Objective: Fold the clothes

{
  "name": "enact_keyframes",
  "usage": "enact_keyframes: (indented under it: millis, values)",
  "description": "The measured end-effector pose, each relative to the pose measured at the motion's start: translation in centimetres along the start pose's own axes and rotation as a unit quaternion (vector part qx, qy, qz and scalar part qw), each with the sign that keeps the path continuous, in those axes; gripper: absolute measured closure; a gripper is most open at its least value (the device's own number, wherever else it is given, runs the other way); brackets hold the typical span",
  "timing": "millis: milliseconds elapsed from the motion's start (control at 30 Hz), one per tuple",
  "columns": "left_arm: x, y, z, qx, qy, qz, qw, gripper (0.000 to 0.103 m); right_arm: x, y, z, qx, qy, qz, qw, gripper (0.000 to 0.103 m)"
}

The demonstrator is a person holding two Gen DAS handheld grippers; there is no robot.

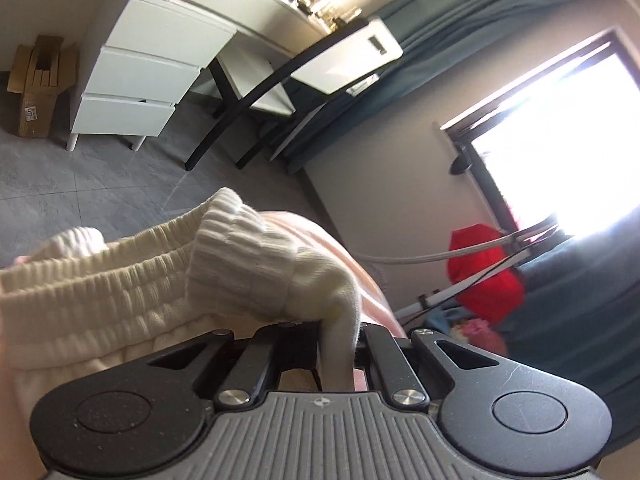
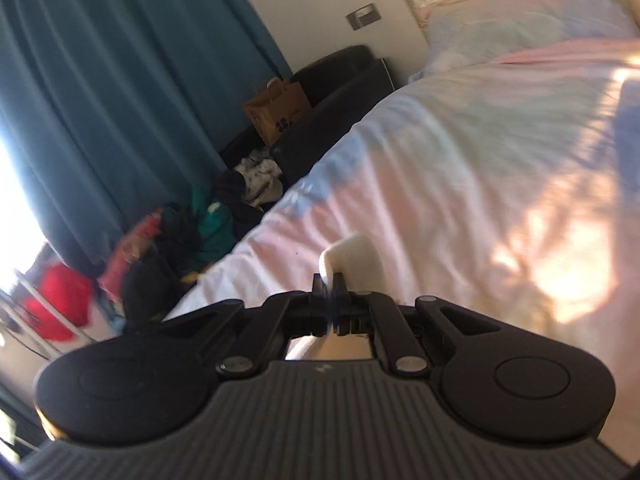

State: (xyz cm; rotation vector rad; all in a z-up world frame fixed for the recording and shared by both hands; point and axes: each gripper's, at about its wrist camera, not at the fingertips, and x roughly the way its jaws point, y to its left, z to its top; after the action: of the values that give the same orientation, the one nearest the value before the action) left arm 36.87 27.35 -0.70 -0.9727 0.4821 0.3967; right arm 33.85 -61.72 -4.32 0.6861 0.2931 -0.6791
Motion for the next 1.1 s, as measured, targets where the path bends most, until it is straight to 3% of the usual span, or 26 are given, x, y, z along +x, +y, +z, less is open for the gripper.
enact_keyframes:
  millis: [233,367,400,467,533,567,667,800,933,1033,1100]
  values:
    - [8.9,-0.1,-0.9,0.014,0.048,0.068,0.9964,0.096,7.7,3.1,-4.5,-0.039,0.002,-0.061,0.997,0.096]
    - [9.2,0.9,-0.6,0.01,0.068,0.052,0.9963,0.088,8.6,2.5,-4.6,-0.037,0.02,-0.049,0.998,0.091]
    - [8.8,1.1,-0.5,0.015,0.073,0.046,0.9962,0.085,8.5,2.2,-4.3,-0.034,0.028,-0.038,0.998,0.086]
    - [7.2,1.3,-0.4,0.032,0.071,0.027,0.9966,0.059,7.4,1.4,-3.9,-0.023,0.035,-0.012,0.999,0.066]
    - [5.1,1.3,-0.3,0.054,0.063,0.005,0.9965,0.047,5.8,0.5,-3.6,-0.007,0.034,0.016,0.999,0.026]
    - [3.9,1.4,-0.3,0.063,0.058,-0.006,0.9963,0.037,4.3,0.0,-3.8,0.006,0.026,0.035,0.999,0.023]
    - [0.0,2.4,-0.4,0.071,0.043,-0.036,0.9959,0.026,-0.4,-1.4,-5.0,0.049,0.021,0.083,0.995,0.023]
    - [-4.7,5.5,-0.7,0.015,0.042,-0.037,0.9983,0.025,-6.3,-3.9,-7.2,0.114,0.047,0.121,0.985,0.022]
    - [-8.5,9.4,-1.4,-0.038,0.06,-0.029,0.9971,0.023,-10.7,-6.1,-9.7,0.161,0.076,0.132,0.975,0.022]
    - [-10.5,11.7,-2.7,-0.049,0.072,-0.019,0.996,0.021,-12.4,-6.8,-10.8,0.173,0.132,0.103,0.971,0.023]
    - [-11.4,13.4,-4.1,-0.059,0.065,-0.034,0.9956,0.021,-13.1,-7.6,-11.9,0.202,0.176,0.108,0.957,0.023]
